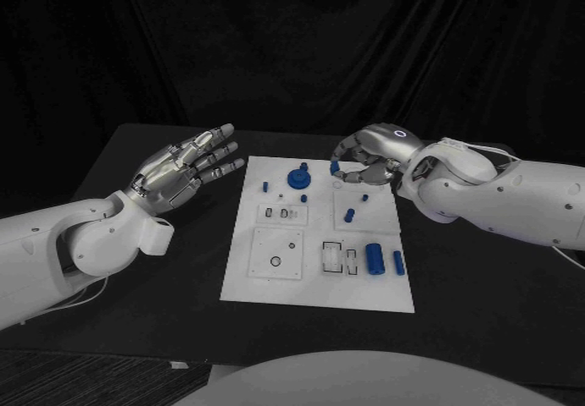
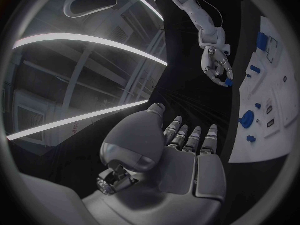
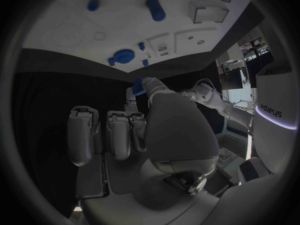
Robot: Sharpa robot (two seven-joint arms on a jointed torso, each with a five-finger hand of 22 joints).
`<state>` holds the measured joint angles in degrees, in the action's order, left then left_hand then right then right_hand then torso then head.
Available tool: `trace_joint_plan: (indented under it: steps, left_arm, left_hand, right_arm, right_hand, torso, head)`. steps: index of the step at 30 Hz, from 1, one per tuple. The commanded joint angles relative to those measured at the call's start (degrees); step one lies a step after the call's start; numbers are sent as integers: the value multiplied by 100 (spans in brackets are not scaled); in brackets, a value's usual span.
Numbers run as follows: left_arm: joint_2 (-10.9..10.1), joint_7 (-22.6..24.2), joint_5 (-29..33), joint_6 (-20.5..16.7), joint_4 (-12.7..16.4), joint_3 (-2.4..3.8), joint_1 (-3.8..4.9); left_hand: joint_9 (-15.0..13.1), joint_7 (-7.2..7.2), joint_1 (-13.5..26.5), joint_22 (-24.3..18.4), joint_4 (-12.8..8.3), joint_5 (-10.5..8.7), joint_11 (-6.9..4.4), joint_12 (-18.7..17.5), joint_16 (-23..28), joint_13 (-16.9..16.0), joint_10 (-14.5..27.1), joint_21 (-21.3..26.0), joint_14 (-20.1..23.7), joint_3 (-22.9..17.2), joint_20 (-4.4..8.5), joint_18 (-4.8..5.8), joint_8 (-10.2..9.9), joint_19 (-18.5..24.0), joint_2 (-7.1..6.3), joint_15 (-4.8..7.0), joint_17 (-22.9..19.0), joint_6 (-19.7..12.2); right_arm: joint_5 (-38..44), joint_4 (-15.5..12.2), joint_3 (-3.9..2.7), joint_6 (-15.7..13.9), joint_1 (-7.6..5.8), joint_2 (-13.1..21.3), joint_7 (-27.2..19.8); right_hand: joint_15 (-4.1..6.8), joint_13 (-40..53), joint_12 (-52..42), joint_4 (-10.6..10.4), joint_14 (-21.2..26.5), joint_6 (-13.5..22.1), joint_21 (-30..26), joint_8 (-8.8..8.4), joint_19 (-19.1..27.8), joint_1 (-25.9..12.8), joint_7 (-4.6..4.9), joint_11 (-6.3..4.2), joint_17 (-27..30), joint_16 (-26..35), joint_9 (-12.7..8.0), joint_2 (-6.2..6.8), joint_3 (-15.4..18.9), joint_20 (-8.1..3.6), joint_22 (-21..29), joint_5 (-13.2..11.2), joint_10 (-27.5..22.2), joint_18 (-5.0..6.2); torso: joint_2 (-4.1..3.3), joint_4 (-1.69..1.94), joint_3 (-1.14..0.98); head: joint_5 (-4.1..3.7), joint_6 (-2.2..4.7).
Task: Assemble the parts on the task board
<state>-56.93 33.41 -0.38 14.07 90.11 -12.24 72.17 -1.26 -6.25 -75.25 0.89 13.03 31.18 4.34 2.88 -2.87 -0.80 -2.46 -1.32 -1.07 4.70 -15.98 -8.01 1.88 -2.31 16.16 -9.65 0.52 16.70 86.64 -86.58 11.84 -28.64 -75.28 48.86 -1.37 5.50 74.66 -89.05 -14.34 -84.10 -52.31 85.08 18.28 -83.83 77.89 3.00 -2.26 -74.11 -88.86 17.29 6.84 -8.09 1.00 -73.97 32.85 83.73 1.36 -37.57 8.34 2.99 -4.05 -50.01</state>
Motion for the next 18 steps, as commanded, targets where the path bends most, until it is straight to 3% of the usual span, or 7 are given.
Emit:
trace_joint_plan:
  steps: [1, 11, 18]
  left_arm:
    - [21, 41, -1, 26, 1, 6, -6]
    - [53, 28, -1, 54, -40, 5, -7]
    - [81, 16, -1, 61, -57, 5, -8]
  left_hand:
    - [-101, 2, -62, 30, -63, 117, 53, 100, -71, -45, 11, -85, -43, -283, -19, -205, 68, -29, -41, -45, 49, 53]
    - [-101, 4, -66, 30, -72, 123, 52, 103, -74, -46, 11, -85, -44, -289, -19, -206, 69, -29, -47, -44, 49, 54]
    - [-101, 4, -66, 30, -72, 123, 52, 103, -74, -46, 11, -85, -44, -289, -19, -206, 69, -29, -47, -44, 49, 54]
  right_arm:
    - [8, -83, -3, 236, 39, -114, 242]
    - [59, 59, -2, 544, 356, -639, 399]
    - [211, 253, -2, 772, 450, -881, 567]
  right_hand:
    - [20, 1534, -95, 52, -589, -102, -131, 324, -300, 173, -15, -5, -1585, -111, 303, -141, -214, -34, -1368, 307, 627, 35]
    - [-13, 1534, -95, 126, -581, -102, -192, 362, -273, 204, 32, 38, -1550, -87, 367, -139, -252, -10, -1347, 318, 627, 51]
    - [-21, 1534, -95, 131, -578, -85, -218, 356, -261, 195, 45, 49, -1538, -79, 372, -139, -255, -5, -1338, 317, 627, 58]
  torso:
    - [0, 26, -7]
    - [-17, 42, -1]
    - [-14, 31, 6]
  head:
    - [-37, 1]
    - [-56, 1]
    - [-61, 1]
